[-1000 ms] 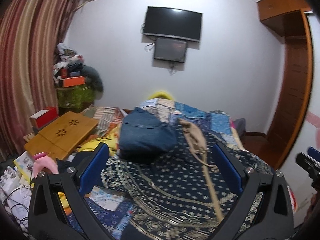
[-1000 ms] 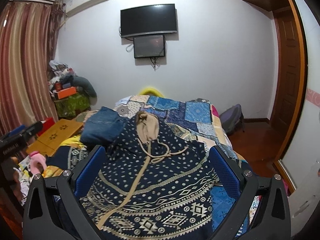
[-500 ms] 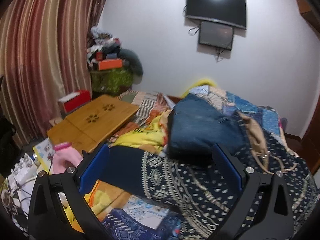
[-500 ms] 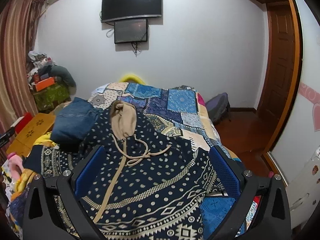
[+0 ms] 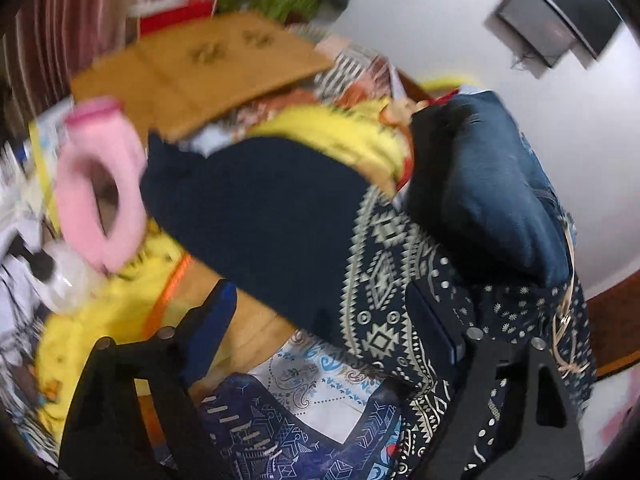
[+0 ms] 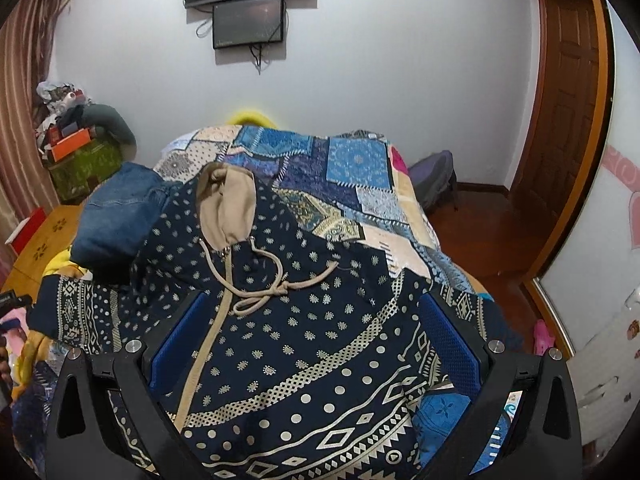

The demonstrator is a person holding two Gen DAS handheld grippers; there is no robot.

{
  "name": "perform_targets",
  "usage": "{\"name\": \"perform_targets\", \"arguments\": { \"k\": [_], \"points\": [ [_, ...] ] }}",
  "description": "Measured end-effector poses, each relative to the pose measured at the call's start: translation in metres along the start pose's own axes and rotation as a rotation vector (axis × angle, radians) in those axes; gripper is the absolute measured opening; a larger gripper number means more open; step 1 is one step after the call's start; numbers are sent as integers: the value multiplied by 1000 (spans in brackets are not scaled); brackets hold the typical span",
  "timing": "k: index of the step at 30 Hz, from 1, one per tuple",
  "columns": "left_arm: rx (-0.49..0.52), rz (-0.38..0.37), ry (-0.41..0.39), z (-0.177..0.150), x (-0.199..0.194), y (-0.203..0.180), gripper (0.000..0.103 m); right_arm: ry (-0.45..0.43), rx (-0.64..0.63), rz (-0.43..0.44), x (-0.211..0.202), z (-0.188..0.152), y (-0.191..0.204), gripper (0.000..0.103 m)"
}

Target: Fold large clothes

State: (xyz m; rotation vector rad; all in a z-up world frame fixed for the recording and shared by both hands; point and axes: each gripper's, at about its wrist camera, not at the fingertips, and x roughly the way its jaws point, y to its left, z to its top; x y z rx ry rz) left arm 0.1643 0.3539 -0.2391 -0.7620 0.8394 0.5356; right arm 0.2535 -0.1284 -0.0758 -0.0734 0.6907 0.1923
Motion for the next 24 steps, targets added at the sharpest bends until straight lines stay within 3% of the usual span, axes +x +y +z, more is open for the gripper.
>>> {"name": "perform_targets", "arguments": {
  "k": [5, 10, 13, 15, 18, 24],
  "points": [
    [-171, -75, 119, 0, 35, 34, 63, 31, 3, -1, 11, -1, 0, 103],
    [-235, -103, 105, 6, 43, 46, 61, 46, 3, 1, 18, -2, 0, 103],
    [-249, -91, 96, 13, 48, 50, 49, 53, 6, 7, 19, -2, -1, 103],
    [-217, -16, 87, 18, 51, 48, 24, 51, 3, 11, 19, -2, 0, 103],
    [-167, 48, 65, 21, 49, 41, 8, 54, -2, 14, 18, -3, 1, 103],
    [97, 134, -83, 20, 13, -13, 2, 50, -22, 22, 13, -2, 3, 103]
  ]
}}
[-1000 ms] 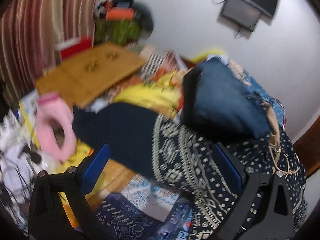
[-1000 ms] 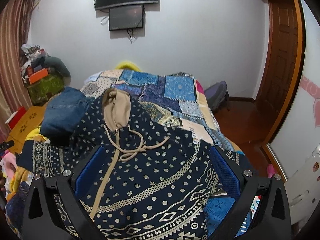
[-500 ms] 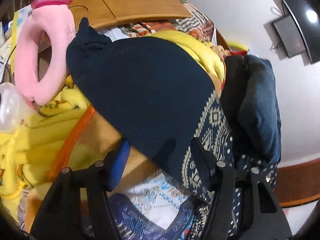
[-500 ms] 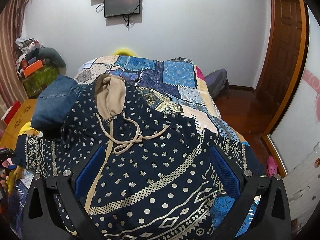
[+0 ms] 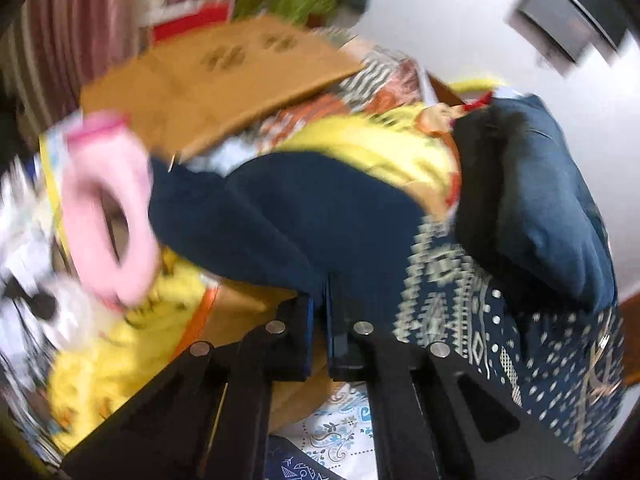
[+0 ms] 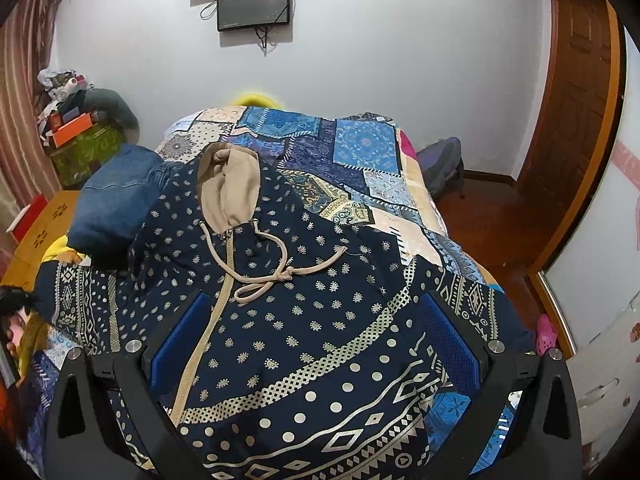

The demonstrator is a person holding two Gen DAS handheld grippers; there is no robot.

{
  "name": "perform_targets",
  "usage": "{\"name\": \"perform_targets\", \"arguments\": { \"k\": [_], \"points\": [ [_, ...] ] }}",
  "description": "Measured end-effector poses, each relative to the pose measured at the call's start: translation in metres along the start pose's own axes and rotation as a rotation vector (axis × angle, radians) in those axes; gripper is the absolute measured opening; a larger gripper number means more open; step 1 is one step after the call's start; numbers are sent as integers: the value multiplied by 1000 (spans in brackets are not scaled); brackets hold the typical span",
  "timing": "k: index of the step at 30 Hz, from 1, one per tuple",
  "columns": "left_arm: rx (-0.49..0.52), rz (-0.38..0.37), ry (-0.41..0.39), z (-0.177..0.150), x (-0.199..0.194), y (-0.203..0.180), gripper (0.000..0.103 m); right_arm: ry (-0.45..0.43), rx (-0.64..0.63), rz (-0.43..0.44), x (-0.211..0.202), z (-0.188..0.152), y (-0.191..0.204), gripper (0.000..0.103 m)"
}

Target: Fold large clothes

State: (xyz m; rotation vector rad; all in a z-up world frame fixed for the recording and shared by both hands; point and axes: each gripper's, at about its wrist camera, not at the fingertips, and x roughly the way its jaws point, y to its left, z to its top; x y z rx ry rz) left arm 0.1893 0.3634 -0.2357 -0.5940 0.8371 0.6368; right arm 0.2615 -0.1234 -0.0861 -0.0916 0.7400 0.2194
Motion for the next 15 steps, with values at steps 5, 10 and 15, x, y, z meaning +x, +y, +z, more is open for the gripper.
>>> {"name": "perform_targets", "arguments": {
  "k": [5, 10, 15],
  "points": [
    [131, -72, -127, 14, -49, -47, 2, -10, -18, 5, -6, 1, 1, 103],
    [224, -218, -207, 24, -98, -97, 2, -29, -33, 17, -12, 2, 0, 103],
    [327, -339, -230, 15, -124, -155, 2, -35, -72, 33, -10, 4, 1, 103]
  ]
}}
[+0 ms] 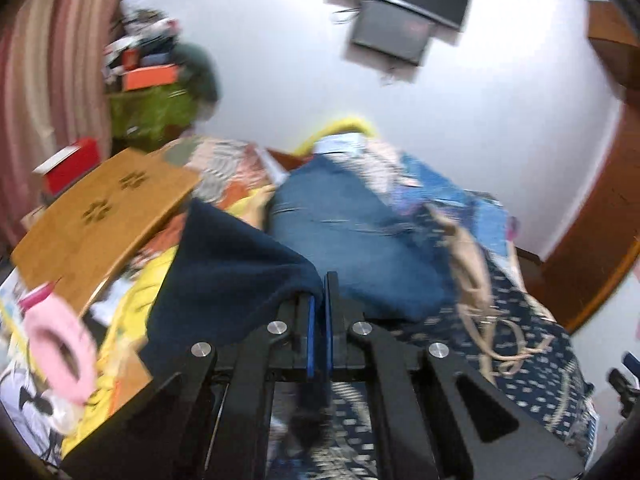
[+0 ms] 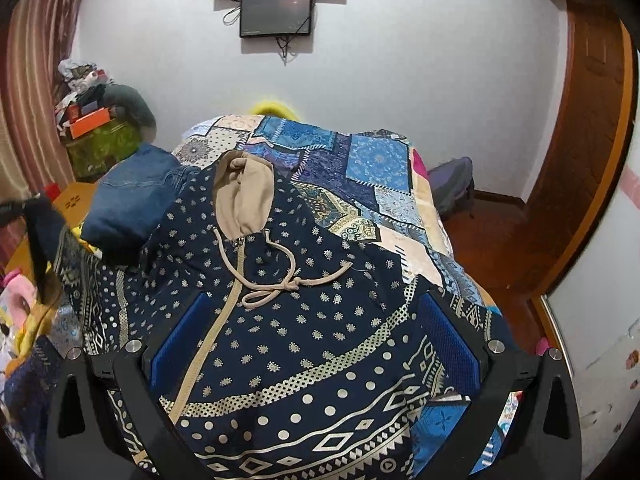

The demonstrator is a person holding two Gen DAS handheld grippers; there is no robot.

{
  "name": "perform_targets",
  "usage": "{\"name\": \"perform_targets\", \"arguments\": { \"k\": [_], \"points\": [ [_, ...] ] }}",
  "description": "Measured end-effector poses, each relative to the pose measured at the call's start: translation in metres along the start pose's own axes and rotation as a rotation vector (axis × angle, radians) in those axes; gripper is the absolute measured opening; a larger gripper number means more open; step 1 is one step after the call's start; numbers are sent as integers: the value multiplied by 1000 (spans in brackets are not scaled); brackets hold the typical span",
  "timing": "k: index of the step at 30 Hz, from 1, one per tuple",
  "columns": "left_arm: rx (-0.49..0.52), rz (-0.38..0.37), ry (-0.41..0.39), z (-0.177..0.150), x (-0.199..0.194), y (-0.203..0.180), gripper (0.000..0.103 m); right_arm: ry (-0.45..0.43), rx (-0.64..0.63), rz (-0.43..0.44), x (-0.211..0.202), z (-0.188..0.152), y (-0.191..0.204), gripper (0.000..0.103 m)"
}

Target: Fold large clothes

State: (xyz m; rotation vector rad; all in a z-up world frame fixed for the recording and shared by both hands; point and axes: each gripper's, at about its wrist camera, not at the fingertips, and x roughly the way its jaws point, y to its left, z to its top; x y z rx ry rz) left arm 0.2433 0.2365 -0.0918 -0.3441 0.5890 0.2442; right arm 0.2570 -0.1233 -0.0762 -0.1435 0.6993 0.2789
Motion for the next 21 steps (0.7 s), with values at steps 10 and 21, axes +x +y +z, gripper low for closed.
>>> {"name": "perform_targets", "arguments": {
  "k": [10, 21],
  "points": [
    [126, -215, 69, -20, 10, -102, 2, 42, -7, 49, 15, -5, -5, 103],
    [288, -336, 332, -93, 49, -184, 2, 79, -32, 40, 17, -17, -10, 103]
  ]
}}
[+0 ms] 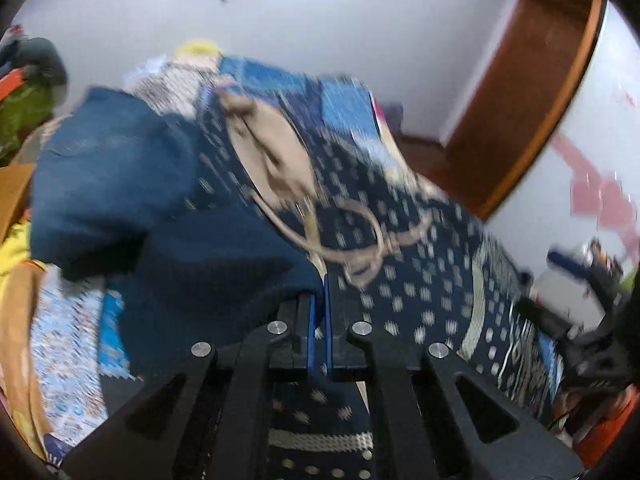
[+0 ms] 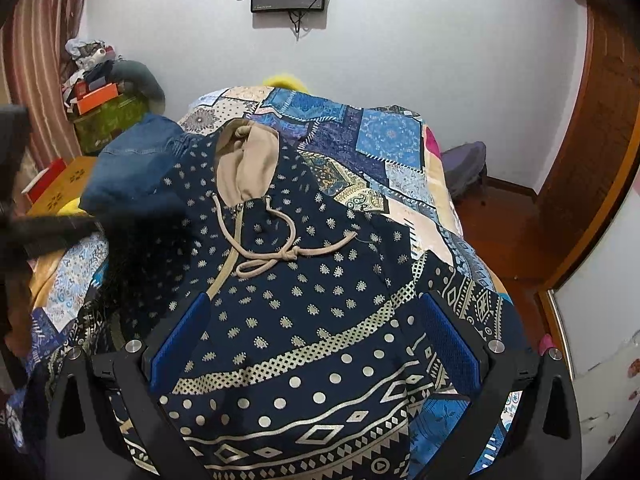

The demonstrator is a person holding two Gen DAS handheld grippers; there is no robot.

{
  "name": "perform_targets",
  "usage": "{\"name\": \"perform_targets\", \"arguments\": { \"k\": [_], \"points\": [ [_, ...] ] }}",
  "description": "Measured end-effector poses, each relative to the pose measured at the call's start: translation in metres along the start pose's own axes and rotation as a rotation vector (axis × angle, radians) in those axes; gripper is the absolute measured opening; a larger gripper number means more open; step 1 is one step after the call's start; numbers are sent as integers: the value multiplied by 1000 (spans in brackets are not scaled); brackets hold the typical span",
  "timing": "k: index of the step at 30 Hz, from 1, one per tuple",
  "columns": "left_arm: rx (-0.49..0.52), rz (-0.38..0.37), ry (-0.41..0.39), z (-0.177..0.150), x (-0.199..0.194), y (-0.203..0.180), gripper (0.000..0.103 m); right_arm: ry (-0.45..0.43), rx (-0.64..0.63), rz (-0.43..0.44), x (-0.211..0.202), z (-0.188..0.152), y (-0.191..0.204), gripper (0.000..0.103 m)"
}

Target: Fold large clothes

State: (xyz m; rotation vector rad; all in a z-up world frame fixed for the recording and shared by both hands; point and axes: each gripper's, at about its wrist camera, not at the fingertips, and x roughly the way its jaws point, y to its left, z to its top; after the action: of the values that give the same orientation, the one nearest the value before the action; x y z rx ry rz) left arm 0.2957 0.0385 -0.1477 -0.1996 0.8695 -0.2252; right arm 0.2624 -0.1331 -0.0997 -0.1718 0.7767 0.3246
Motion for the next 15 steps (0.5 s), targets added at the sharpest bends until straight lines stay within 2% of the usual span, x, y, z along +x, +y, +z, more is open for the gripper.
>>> {"name": "perform_targets", "arguments": {
  "k": [3, 7, 11, 14, 15],
  "points": [
    [55, 15, 105, -17, 27, -15, 2, 1, -7, -2, 0, -1, 0, 103],
    [67, -2, 192, -30, 45, -19, 2, 2, -12, -4, 0, -3, 1, 103],
    [107, 7, 235, -36, 49, -26, 4, 8, -20, -4, 1, -3, 1, 103],
    [136, 8, 228, -38, 41, -31, 12, 12, -29, 0, 1, 0, 2, 103],
    [144, 12, 211, -39, 33, -31, 17, 14, -32, 3, 1, 1, 3, 103]
  ]
}}
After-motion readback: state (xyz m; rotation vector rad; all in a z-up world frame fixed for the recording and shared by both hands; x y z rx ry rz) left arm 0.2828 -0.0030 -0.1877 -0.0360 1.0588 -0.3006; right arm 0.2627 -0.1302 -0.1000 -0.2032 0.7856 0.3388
